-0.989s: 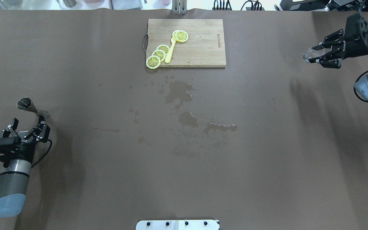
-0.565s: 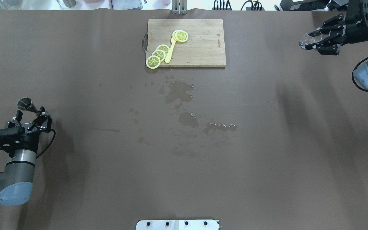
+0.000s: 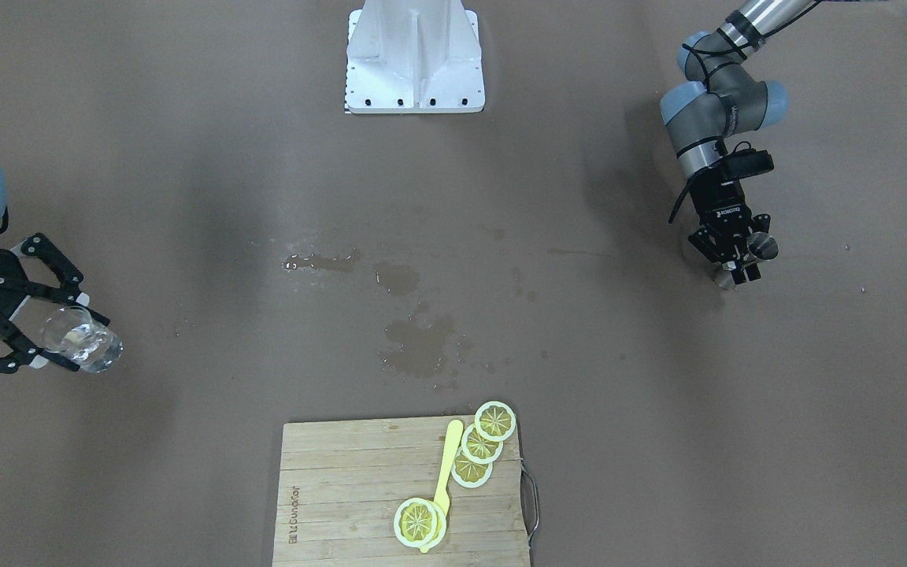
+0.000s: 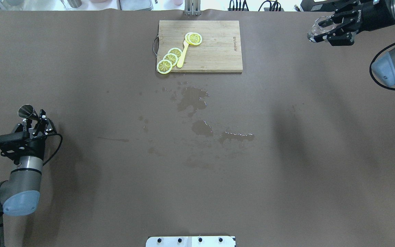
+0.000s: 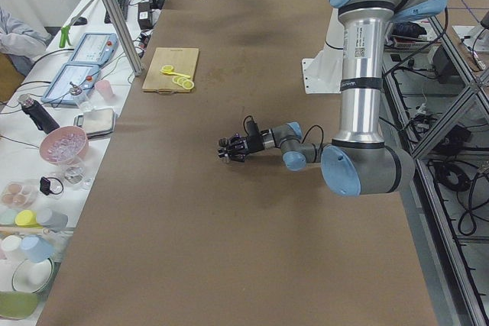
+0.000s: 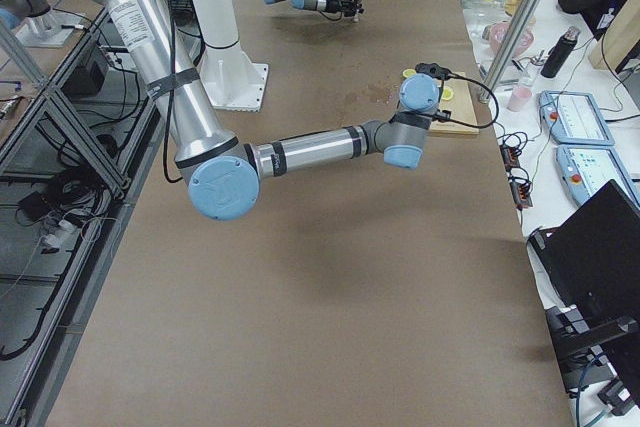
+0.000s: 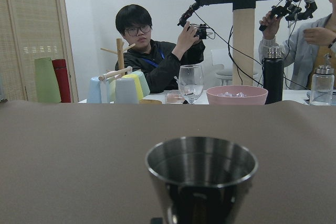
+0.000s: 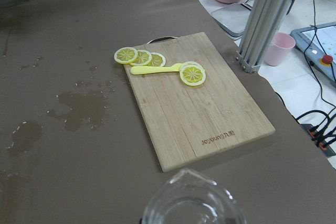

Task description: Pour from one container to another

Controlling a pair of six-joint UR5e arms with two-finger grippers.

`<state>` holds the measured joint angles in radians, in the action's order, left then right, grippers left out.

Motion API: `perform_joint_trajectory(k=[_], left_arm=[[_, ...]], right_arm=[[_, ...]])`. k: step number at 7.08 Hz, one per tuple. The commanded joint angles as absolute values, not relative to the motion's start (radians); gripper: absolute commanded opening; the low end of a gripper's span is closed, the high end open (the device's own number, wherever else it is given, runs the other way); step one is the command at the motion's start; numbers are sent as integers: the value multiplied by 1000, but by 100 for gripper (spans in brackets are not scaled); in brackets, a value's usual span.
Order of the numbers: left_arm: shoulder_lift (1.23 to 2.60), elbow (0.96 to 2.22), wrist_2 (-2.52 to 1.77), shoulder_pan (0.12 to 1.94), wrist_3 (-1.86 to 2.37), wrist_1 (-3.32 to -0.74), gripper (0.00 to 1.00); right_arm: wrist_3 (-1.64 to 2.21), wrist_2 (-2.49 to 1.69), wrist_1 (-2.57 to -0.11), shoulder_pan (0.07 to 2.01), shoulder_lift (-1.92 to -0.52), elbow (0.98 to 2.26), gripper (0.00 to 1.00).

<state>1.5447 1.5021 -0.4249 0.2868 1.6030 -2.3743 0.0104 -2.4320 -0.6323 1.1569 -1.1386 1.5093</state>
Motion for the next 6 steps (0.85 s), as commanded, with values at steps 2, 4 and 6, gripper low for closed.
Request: perform_joint_trajectory(k=[2, 4, 6], left_arm=[[1548, 1583, -439, 287, 1419, -2423, 0], [1647, 1585, -579, 357, 903, -2745, 0], [1912, 1469, -707, 469, 735, -2744, 0]], right_arm=[[9, -2411, -852, 1094, -1158, 1719, 0], [-2, -2405, -856, 1060, -1181, 1726, 0], [6, -2387, -929, 1005, -1183, 1806, 0]])
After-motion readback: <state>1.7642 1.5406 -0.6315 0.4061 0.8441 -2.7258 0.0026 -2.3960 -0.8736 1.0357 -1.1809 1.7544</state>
